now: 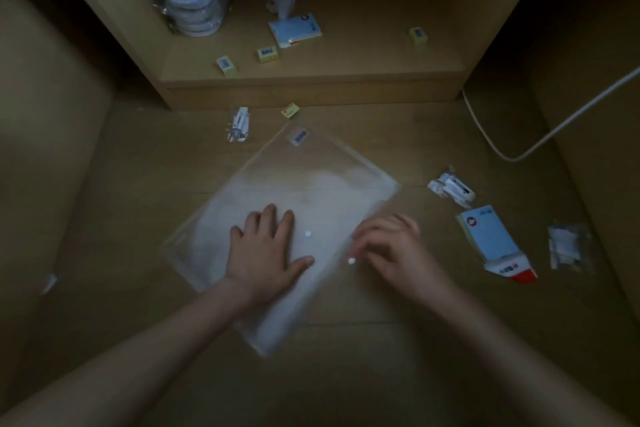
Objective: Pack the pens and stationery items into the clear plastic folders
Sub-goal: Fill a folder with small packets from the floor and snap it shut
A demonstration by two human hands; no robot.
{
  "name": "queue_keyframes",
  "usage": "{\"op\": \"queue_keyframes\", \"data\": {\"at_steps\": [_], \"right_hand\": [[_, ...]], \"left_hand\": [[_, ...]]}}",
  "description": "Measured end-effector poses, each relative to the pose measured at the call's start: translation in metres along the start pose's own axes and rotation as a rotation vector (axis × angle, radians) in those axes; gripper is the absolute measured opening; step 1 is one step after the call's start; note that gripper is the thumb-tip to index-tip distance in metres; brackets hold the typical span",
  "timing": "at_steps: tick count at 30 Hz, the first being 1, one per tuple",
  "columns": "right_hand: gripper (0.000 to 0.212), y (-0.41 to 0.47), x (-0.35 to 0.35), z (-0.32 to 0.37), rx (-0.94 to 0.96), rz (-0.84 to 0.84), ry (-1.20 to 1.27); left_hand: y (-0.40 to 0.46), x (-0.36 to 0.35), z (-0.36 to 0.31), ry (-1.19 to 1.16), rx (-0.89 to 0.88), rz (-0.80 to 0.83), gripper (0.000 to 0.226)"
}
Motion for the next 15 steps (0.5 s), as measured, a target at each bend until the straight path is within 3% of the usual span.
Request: {"op": "queue_keyframes", "data": {"at_steps": [5,8,12,15], "right_hand": [[0.029,-0.038,0.016,-0.018,-0.220,-0.209,-0.027],[0.036,-0.052,0.026,-0.028,-0.345,-0.218,0.115],[0.039,-0.060,0.028,-0.040,-0.447,-0.275,0.352],[0.034,-0.060,0.029,-0.043,-0.480,-0.357,0.513]], "left_hand": [[-0.031,0.002,-0.025,0.111,0.063,-0.008,0.076],[-0.030,0.004,-0.032,0.048,-0.248,-0.162,0.056],[-0.017,0.016,-0.045,0.273,-0.776,-0.288,0.054],[-0.011,0.034,-0.062,0.465,-0.931,-0.289,0.058]]}}
Point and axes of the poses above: each hand's wrist, its own y-axis towards the middle knuckle, its own x-axis out of the back of the hand, z = x × y, the point moved 1 cm from there along y, towards the middle knuckle, and after that the axes turned 15 degrees about x, right-handed, at the moved point
